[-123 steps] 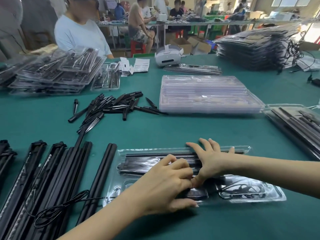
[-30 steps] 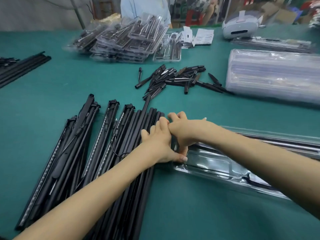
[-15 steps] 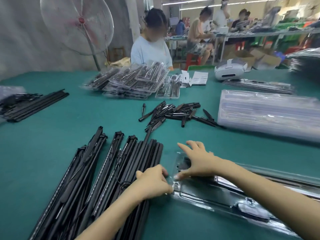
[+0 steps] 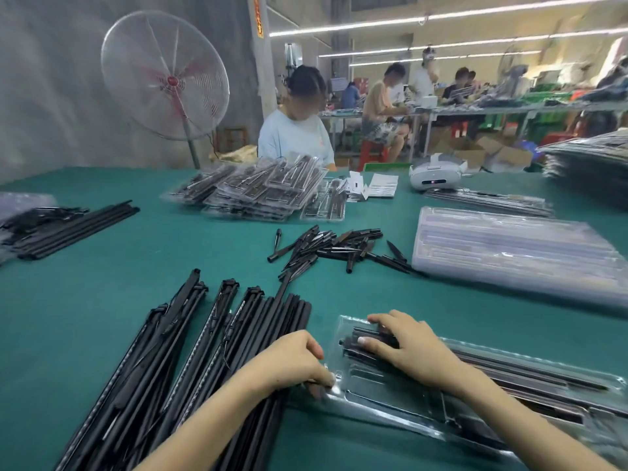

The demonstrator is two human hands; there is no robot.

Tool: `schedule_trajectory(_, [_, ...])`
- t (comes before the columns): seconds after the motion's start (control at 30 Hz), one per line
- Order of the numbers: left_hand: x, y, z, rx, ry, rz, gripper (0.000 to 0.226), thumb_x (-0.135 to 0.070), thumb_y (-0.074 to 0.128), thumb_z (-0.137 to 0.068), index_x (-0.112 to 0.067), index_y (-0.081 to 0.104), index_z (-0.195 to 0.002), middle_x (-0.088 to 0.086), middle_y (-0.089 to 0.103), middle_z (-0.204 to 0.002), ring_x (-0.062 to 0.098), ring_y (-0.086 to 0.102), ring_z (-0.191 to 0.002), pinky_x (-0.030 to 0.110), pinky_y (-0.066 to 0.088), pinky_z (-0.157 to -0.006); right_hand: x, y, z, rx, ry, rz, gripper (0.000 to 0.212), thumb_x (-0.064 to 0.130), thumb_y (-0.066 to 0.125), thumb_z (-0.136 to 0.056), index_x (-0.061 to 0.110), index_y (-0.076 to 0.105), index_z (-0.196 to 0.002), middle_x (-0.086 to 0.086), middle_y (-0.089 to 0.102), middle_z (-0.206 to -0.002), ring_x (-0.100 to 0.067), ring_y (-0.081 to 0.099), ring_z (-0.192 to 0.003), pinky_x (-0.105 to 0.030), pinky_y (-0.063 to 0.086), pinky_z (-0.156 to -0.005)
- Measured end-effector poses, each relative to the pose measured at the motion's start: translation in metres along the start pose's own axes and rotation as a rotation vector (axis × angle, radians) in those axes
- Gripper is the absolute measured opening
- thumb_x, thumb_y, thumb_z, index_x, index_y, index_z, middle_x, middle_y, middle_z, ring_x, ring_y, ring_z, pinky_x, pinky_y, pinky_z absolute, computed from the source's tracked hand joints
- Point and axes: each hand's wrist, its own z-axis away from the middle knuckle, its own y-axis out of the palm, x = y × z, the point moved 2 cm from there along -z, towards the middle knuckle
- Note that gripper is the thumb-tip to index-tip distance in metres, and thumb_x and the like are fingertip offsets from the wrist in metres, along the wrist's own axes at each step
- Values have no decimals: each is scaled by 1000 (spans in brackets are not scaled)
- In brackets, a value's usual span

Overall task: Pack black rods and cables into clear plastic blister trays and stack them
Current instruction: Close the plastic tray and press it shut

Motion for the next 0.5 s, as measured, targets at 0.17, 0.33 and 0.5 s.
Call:
schedule_trajectory(0.17, [3, 2, -1, 89, 23, 31, 21, -21, 71, -83, -2, 72, -92, 0, 67, -71, 8, 60, -66, 25, 51, -78, 2, 5, 5, -52, -79, 47, 66, 70, 29, -88, 31, 42, -139, 10, 51, -115, -9, 45, -114, -27, 31, -94])
schedule_trajectory(0.33, [-8, 2, -6, 186, -5, 16, 16, -33, 71, -84, -17, 71, -78, -13, 69, -71, 0, 61, -67, 10, 44, -69, -3, -6, 5, -101, -170, 68, 94, 84, 5, -73, 29, 42, -139, 10, 49, -111, -9, 45, -106, -25, 29, -87])
schedule_trajectory(0.5, [-22, 11, -15, 259, 3, 69, 17, -19, 65, -90, -6, 62, -101, 3, 70, -94, 11, 66, -91, 20, 45, -88, -10, -20, 2, -118, -201, 83, 81, 75, 19, -80, 27, 43, -139, 5, 53, -113, -12, 48, -108, -28, 33, -89])
